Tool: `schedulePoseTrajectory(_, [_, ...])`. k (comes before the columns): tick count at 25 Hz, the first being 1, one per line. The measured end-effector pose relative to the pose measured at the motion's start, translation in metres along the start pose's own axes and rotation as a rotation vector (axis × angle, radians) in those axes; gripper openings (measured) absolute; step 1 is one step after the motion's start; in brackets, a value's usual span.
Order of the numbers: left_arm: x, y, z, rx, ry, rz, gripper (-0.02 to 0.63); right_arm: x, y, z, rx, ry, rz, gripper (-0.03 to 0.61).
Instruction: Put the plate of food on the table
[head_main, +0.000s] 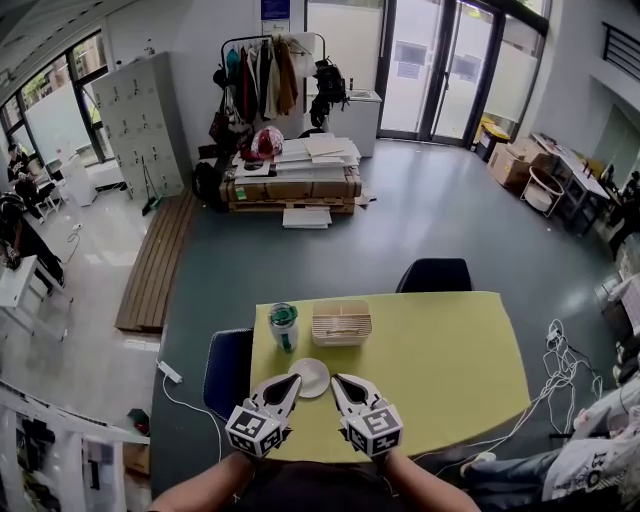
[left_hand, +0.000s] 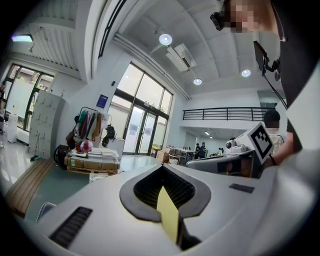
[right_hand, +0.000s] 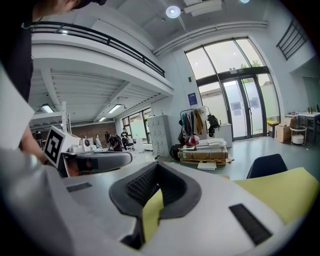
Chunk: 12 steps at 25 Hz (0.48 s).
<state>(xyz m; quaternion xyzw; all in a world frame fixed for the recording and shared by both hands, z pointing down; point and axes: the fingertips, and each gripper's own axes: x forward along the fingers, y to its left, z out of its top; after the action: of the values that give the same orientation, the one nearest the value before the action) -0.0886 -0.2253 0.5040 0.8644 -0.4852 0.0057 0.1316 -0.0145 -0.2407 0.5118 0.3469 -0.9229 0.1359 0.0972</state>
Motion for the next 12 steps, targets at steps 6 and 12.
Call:
schedulePoseTrajectory(6, [-0.002, -0.002, -0.010, -0.008, 0.011, 0.002, 0.009, -0.002, 0.000, -0.010, -0.002, 0.009, -0.011, 0.012])
schedulePoseTrajectory(12, [0.000, -0.003, -0.017, -0.007, 0.016, -0.002, 0.008, -0.001, -0.005, -0.021, 0.022, 0.020, -0.020, 0.012])
